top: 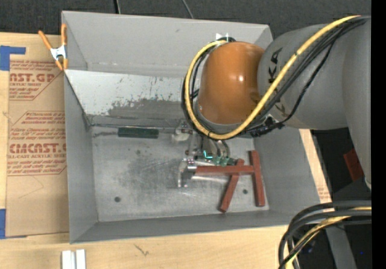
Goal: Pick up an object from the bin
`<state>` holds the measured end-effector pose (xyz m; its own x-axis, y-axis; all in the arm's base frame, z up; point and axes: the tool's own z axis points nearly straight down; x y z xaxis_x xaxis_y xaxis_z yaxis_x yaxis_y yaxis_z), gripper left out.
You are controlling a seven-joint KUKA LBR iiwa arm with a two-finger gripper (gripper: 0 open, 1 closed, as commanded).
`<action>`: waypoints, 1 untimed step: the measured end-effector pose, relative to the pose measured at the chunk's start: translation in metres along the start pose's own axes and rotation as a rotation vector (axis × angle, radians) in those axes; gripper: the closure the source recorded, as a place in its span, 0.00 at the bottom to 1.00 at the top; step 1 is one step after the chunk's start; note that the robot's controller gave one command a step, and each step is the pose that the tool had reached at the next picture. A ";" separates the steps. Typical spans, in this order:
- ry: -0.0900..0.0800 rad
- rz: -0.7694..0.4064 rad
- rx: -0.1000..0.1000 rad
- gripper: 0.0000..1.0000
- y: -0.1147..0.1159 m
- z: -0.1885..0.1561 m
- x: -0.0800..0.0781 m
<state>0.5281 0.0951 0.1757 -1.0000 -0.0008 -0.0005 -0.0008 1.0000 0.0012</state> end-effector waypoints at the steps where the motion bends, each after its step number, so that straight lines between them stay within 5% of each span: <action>1: 0.002 -0.267 0.001 1.00 -0.067 0.094 0.014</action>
Offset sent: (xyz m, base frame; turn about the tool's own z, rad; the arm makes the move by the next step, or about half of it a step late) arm 0.0000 0.0000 0.0000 0.0000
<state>0.5144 0.0278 0.0822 -0.9643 -0.2646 0.0012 -0.2646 0.9643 0.0007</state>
